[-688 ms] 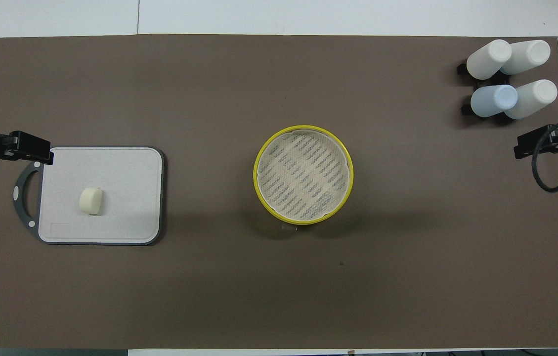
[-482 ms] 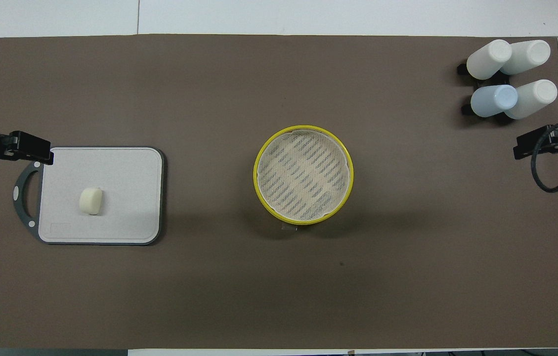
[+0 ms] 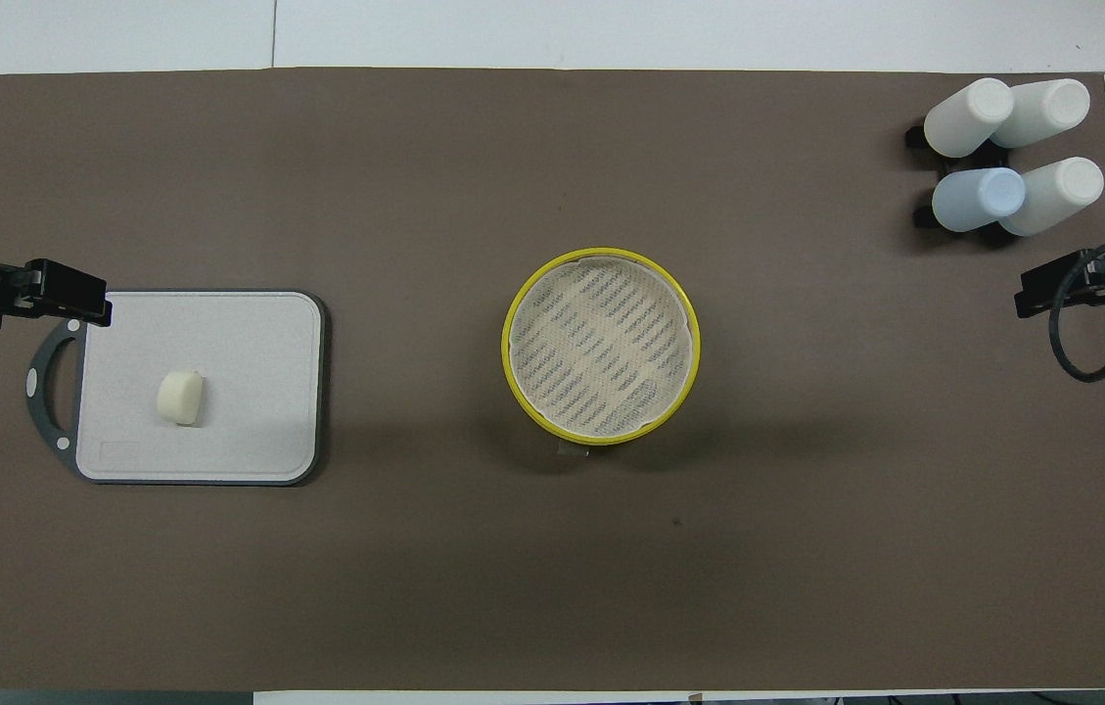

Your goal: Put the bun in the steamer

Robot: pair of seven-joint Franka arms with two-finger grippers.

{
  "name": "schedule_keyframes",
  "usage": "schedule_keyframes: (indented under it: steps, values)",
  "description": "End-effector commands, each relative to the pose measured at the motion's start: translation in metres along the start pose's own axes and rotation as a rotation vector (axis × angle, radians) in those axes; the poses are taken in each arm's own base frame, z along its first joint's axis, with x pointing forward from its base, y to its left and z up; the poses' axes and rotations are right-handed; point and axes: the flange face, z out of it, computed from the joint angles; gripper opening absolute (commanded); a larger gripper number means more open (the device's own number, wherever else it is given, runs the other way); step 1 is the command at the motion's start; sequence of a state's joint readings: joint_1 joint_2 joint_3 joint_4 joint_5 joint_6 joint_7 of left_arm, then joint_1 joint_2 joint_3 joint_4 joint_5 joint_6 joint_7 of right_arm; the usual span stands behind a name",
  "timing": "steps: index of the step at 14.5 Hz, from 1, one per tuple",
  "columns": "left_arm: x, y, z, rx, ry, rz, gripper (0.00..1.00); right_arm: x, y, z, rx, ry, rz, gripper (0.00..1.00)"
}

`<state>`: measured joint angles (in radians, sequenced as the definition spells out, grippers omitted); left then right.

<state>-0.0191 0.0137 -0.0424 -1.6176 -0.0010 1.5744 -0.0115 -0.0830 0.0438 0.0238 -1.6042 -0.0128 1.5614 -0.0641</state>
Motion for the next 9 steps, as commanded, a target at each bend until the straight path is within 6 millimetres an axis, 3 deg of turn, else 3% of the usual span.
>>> schedule_keyframes:
  steps: [1, 7, 9]
  values:
    - [-0.01, -0.004, 0.006, 0.018, -0.001, -0.025, 1.0, -0.009, 0.001, -0.001, -0.005, -0.006, -0.007, 1.0]
    - [-0.018, -0.004, 0.044, 0.019, 0.016, -0.019, 1.0, -0.009, -0.004, 0.001, -0.005, -0.006, -0.009, 1.0]
    - [-0.015, -0.006, 0.07, 0.018, 0.009, -0.018, 1.0, -0.008, -0.004, 0.0, -0.005, -0.001, -0.009, 1.0]
